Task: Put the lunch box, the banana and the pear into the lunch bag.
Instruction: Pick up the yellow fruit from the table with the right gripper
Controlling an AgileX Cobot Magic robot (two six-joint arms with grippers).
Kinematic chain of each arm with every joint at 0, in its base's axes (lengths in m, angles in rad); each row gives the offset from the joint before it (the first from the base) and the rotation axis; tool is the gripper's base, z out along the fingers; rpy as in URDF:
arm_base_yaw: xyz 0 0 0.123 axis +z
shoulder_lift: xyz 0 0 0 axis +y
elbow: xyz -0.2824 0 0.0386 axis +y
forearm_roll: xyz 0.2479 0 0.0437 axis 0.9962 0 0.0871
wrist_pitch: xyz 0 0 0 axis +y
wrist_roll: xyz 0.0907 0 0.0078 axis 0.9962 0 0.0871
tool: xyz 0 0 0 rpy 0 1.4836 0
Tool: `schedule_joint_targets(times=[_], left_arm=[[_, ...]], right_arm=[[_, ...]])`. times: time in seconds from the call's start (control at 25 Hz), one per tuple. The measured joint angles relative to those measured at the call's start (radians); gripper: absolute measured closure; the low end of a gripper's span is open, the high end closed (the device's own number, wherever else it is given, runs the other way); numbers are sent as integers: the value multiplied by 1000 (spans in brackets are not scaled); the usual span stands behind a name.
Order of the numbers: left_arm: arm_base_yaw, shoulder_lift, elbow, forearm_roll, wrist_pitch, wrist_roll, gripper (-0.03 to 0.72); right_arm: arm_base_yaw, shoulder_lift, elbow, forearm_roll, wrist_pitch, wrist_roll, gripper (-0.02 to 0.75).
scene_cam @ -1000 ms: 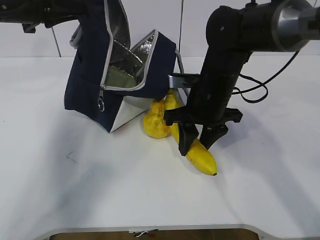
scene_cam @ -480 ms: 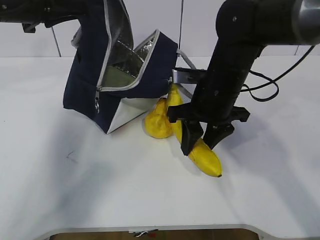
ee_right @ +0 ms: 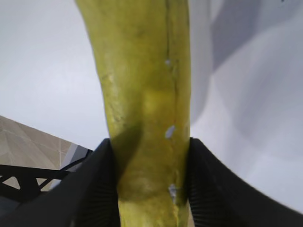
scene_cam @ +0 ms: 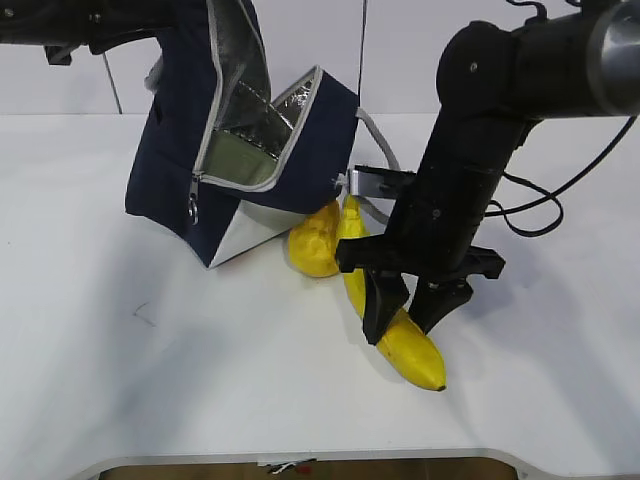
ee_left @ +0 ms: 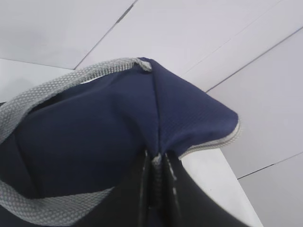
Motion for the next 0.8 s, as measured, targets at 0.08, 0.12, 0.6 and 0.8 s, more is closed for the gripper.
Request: schedule_joint_targets(times=[0.08,0.12,0.6,0.8], left_arm=[[0,0,0,0,0,0,670],[0,0,0,0,0,0,670],[0,0,0,0,-11,0,670],[0,0,0,-2,-16,0,670]], right_arm=[[0,0,2,5,0,0,374],[0,0,2,9,0,0,374],[46,-2,2,58,0,0,374],[46,-34,2,69,0,0,374]])
